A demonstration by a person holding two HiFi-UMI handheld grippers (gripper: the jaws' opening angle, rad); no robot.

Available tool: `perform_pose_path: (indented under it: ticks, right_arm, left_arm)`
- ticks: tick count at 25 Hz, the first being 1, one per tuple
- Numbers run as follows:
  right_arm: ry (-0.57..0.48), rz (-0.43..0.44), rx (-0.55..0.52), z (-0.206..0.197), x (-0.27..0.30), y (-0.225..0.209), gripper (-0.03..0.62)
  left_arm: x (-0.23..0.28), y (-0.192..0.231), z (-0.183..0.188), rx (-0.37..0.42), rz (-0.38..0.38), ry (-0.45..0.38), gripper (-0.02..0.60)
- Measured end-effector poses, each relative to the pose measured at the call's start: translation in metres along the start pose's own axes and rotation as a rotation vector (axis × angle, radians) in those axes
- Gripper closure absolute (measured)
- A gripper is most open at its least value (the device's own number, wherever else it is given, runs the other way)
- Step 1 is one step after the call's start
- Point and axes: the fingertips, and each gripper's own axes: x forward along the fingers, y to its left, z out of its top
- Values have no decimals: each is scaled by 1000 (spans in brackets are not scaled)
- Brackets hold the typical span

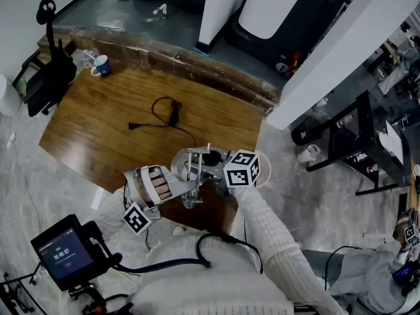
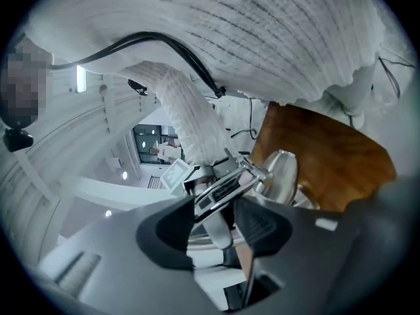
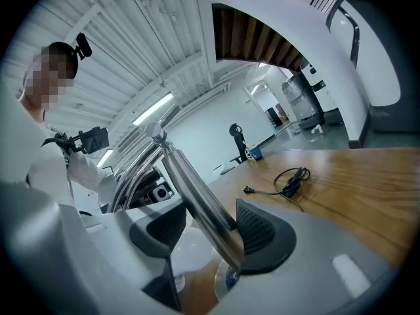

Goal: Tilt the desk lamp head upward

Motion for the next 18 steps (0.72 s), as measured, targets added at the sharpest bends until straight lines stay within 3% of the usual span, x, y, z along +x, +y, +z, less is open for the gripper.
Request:
perform_pose_path:
  ticks: [6,18]
  right_arm:
    - [-8,47,-34,-2,5,0,355]
    - [39,51,-23,-2,10,-5,364]
  left_arm:
    - [0,-1,1,6,-21,-8,402]
    - [-1,-2,-6,-146,-129,-22,386]
